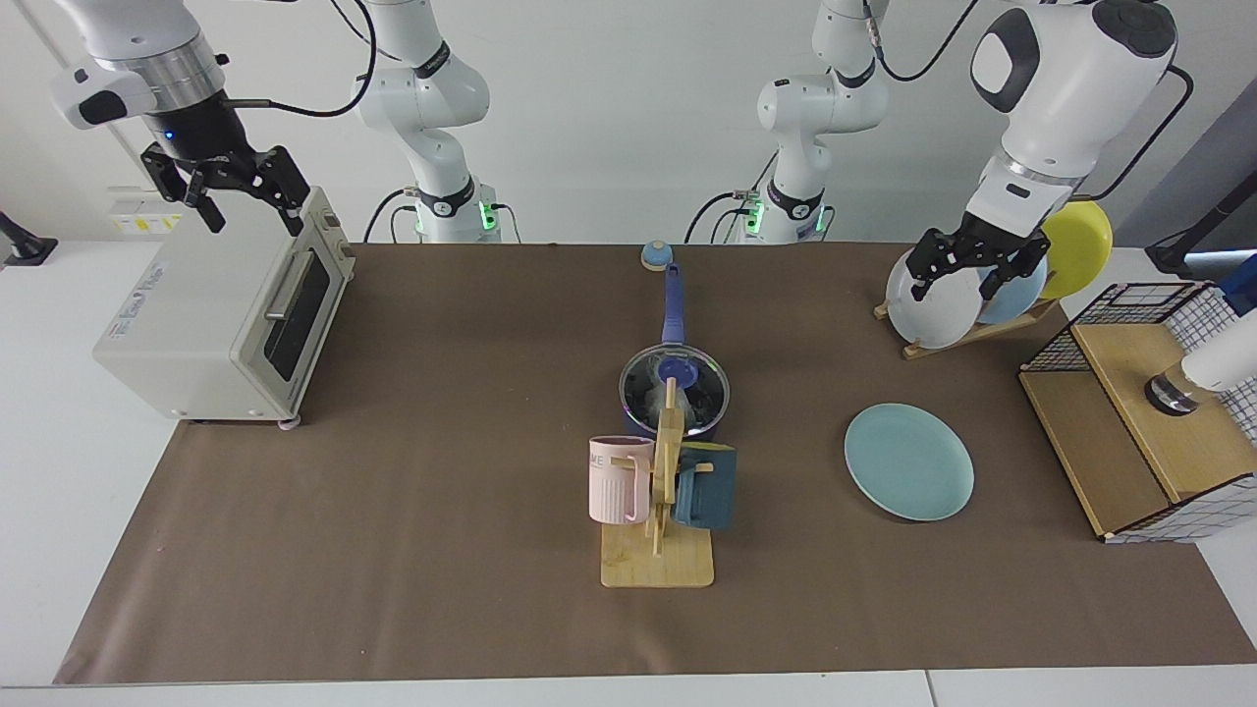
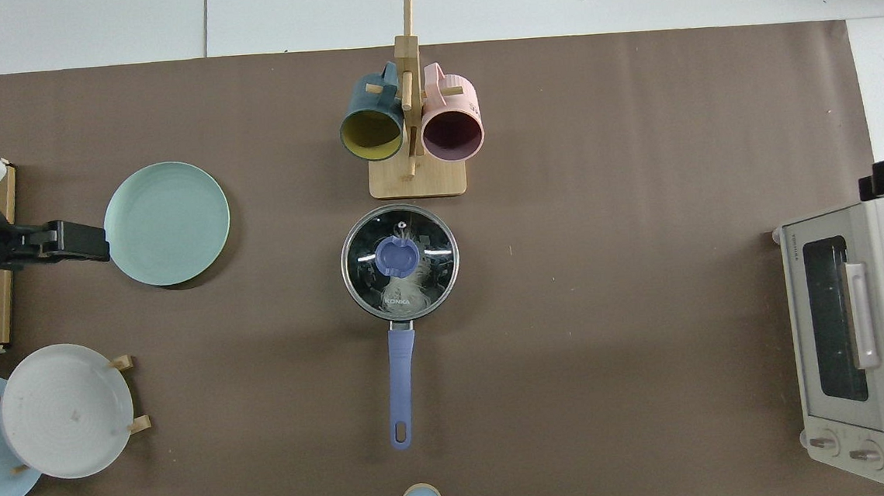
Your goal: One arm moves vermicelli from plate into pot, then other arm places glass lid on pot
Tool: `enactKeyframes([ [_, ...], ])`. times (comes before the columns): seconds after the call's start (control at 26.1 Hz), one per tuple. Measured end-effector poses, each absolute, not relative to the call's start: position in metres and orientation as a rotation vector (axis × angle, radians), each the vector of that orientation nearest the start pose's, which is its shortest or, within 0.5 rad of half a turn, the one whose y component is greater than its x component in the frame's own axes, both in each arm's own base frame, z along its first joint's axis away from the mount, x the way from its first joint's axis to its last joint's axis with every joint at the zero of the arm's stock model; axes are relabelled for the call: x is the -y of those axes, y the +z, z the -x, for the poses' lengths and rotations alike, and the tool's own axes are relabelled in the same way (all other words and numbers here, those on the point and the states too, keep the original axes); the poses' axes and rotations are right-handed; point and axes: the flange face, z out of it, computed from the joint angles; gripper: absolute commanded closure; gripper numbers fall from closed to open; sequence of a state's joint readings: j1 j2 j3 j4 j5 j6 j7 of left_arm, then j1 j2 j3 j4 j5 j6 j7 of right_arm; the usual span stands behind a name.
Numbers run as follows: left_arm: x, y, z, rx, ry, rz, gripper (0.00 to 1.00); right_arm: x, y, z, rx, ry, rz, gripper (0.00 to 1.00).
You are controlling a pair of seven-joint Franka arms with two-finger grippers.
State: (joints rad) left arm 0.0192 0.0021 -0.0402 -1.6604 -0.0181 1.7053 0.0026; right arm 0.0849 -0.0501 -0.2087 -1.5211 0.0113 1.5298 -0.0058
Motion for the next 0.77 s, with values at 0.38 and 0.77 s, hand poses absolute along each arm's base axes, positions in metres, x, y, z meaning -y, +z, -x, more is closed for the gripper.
enactKeyframes([
  [0.38, 0.014, 0.593, -0.565, -0.034, -0.068, 3.159, 0.00, 0.072, 0.672, -0.521, -0.194, -0.091, 3.111, 0.00],
  [0.77, 0.014, 0.593, -0.565, -0.034, -0.068, 3.159, 0.00, 0.068, 0.662, -0.522, -0.181, -0.058, 3.114, 0.00],
])
